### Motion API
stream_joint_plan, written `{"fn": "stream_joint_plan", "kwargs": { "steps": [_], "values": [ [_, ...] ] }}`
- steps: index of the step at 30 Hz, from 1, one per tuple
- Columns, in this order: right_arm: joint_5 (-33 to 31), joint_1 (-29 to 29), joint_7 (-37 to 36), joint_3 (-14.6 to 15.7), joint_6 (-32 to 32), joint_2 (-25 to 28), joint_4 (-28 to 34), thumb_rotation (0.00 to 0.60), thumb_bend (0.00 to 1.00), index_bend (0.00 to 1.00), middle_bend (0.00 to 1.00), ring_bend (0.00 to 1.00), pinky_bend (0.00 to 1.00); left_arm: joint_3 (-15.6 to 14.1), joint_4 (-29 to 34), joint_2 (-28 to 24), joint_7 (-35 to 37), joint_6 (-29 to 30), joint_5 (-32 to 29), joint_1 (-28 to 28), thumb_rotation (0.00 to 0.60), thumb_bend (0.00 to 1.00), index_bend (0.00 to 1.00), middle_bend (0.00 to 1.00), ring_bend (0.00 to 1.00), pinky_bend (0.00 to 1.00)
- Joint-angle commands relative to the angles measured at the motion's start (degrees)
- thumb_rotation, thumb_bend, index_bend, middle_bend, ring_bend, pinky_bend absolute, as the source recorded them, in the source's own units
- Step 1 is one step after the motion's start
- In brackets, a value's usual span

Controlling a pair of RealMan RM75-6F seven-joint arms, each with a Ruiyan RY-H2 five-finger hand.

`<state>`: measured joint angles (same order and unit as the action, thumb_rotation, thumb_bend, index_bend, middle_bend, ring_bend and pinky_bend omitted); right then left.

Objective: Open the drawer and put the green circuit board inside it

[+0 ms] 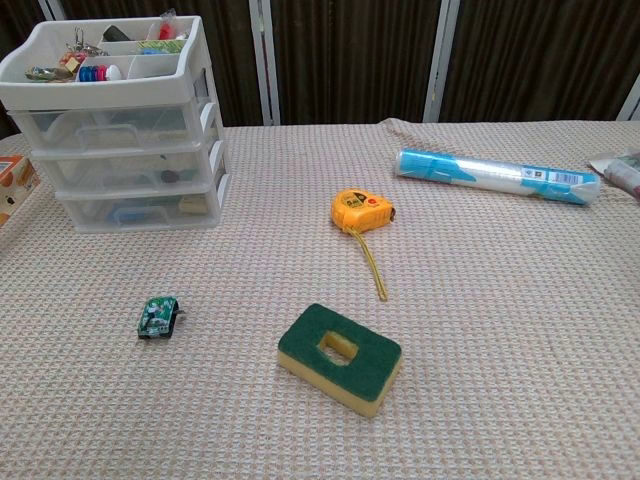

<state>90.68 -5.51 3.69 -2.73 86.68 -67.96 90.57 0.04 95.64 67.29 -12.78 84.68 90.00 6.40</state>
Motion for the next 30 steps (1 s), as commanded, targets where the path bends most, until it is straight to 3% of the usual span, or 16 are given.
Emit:
{"fn": "stream_joint_plan", "kwargs": {
  "steps": [1,27,30],
  "values": [
    [-0.02,0.05,-0.13,-0.06,0.15,-0.02,-0.03,0.600,0.00,0.07,0.00,0.00,0.00,0.01,0.09,-0.02,0.03,-0.02,0.01,0.02,0.600,0.08,0.00,0.00,0.00,0.00],
    [0.01,0.12,-0.51,-0.11,0.40,-0.03,-0.27,0.600,0.00,0.07,0.00,0.00,0.00,0.23,0.10,0.14,-0.75,-0.20,-0.59,0.01,0.600,0.08,0.00,0.00,0.00,0.00],
    [0.28,0.11,-0.42,0.05,0.38,-0.09,-0.28,0.600,0.00,0.07,0.00,0.00,0.00,0.20,0.41,0.11,-0.51,-0.11,-0.75,-0.13,0.600,0.16,0.00,0.00,0.00,0.00]
  ]
}}
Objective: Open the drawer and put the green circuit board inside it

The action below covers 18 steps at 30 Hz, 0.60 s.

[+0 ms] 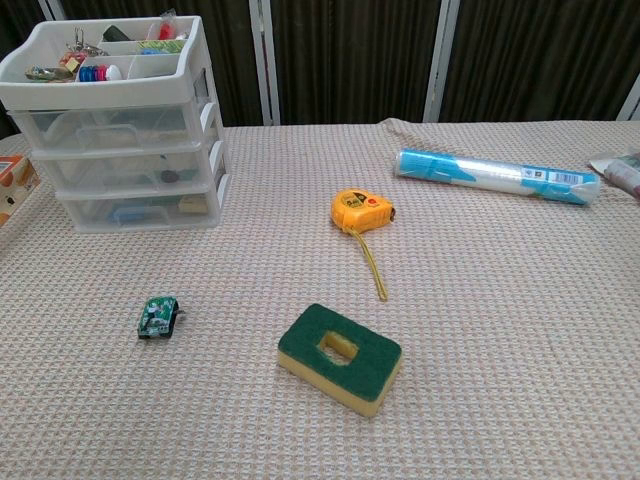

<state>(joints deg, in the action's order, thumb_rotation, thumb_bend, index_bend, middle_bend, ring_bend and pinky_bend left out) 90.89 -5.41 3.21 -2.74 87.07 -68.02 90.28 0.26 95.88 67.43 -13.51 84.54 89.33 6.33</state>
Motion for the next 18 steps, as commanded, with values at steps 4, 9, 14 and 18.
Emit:
{"fn": "stream_joint_plan", "kwargs": {
  "steps": [4,9,14,18],
  "values": [
    [-0.11,0.15,0.32,0.01,0.18,-0.07,0.09,0.600,0.00,0.07,0.00,0.00,0.00,-0.09,2.32,-0.43,3.76,-0.92,-0.68,0.14,0.600,0.46,0.00,0.06,0.11,0.13],
    [0.09,0.19,0.24,0.03,0.39,-0.20,0.08,0.600,0.00,0.07,0.00,0.00,0.00,1.84,3.85,-0.06,8.81,-2.25,-2.12,1.66,0.600,0.56,0.00,0.57,0.60,0.53],
    [0.15,0.17,0.23,0.03,0.39,-0.16,-0.02,0.600,0.00,0.07,0.00,0.00,0.00,5.39,7.55,-0.61,11.66,-8.85,-9.05,5.35,0.600,0.58,0.00,0.76,0.78,0.62],
    [0.11,0.17,0.18,0.03,0.35,-0.20,-0.02,0.600,0.00,0.07,0.00,0.00,0.00,9.10,10.66,-0.60,14.17,-15.64,-17.18,9.13,0.600,0.58,0.00,0.82,0.83,0.66]
  ]
}}
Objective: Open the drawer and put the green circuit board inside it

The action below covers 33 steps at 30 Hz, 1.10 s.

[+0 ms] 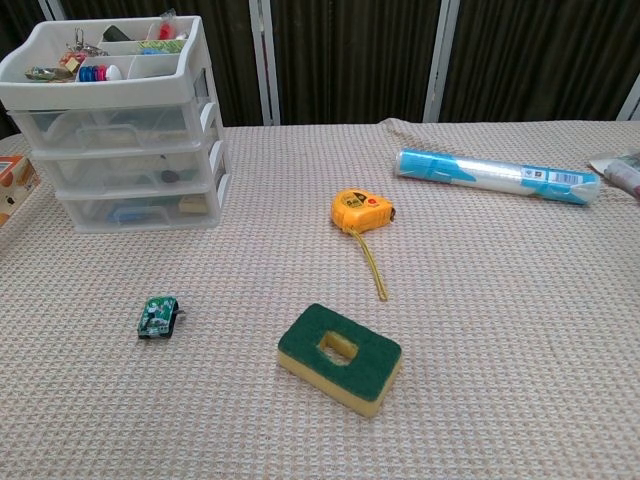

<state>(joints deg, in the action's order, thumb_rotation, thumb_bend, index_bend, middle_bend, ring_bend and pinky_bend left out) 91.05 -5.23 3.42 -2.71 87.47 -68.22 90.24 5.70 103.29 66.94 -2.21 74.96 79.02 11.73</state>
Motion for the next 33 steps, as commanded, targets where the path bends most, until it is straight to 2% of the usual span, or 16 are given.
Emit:
{"fn": "stream_joint_plan", "kwargs": {
  "steps": [1,7,15,21,33],
  "values": [
    [-0.11,-0.01,-0.06,-0.01,-0.09,0.02,0.03,0.600,0.00,0.07,0.00,0.00,0.00,4.58,3.78,0.01,3.52,-7.95,-9.29,4.75,0.600,0.58,0.00,0.83,0.83,0.66],
    [-0.19,-0.11,-0.34,-0.02,-0.34,0.11,0.07,0.600,0.00,0.07,0.00,0.00,0.00,8.48,3.79,1.41,4.85,-17.94,-22.43,10.87,0.600,0.58,0.00,0.85,0.84,0.67],
    [-0.14,-0.20,-0.65,0.02,-0.51,0.19,-0.03,0.600,0.00,0.07,0.00,0.00,0.00,10.57,-0.38,5.77,5.51,-22.42,-31.60,15.65,0.600,0.58,0.00,0.85,0.85,0.68],
    [-0.09,-0.20,-0.61,0.03,-0.45,0.15,-0.01,0.600,0.00,0.07,0.00,0.00,0.00,11.10,-2.70,8.49,4.14,-22.55,-34.45,18.17,0.600,0.58,0.00,0.85,0.85,0.68],
    [-0.13,-0.23,-0.47,-0.01,-0.49,0.13,-0.03,0.600,0.00,0.07,0.00,0.00,0.00,12.02,-6.16,10.85,2.76,-22.61,-36.28,21.07,0.600,0.58,0.00,0.86,0.85,0.68]
  ]
}}
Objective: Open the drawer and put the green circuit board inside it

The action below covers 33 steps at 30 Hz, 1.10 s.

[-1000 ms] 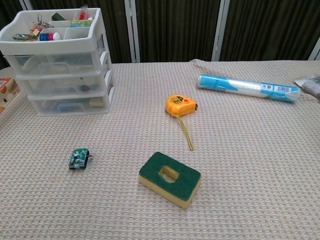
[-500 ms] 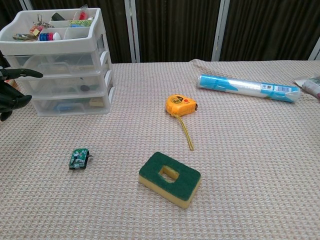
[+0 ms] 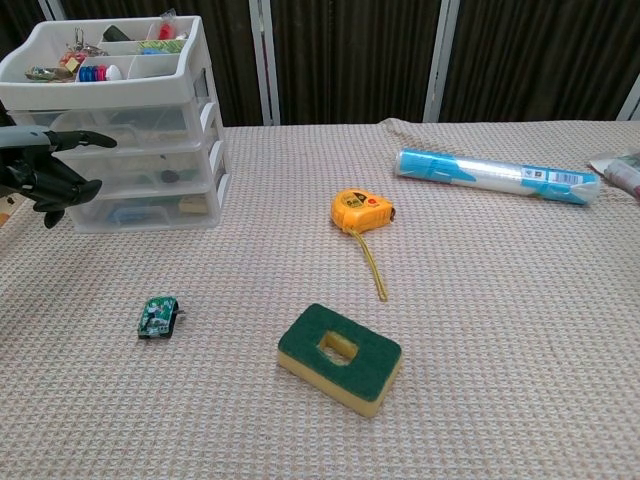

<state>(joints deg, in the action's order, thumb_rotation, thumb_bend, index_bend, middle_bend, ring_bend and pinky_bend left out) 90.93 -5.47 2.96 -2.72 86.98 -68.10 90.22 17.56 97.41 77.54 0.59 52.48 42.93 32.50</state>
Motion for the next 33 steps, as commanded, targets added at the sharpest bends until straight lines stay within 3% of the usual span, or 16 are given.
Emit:
{"fn": "stream_joint_plan", "kwargs": {
  "steps": [1,14,33],
  "values": [
    [-0.03,0.01,-0.03,0.00,-0.01,0.01,-0.03,0.600,0.00,0.07,0.00,0.00,0.00,0.22,-0.40,0.39,-0.02,-0.13,-0.22,0.44,0.600,0.58,0.00,0.86,0.85,0.68],
    [0.19,0.04,0.81,0.01,0.26,-0.23,-0.30,0.600,0.00,0.07,0.00,0.00,0.00,2.11,-3.52,2.21,6.68,-4.32,-2.33,1.20,0.600,0.58,0.00,0.87,0.86,0.68],
    [0.21,0.04,1.21,0.07,0.19,-0.26,-0.24,0.600,0.00,0.07,0.00,0.00,0.00,4.02,-5.69,3.06,15.24,-6.58,2.34,0.30,0.600,0.58,0.00,0.87,0.86,0.68]
  ]
}}
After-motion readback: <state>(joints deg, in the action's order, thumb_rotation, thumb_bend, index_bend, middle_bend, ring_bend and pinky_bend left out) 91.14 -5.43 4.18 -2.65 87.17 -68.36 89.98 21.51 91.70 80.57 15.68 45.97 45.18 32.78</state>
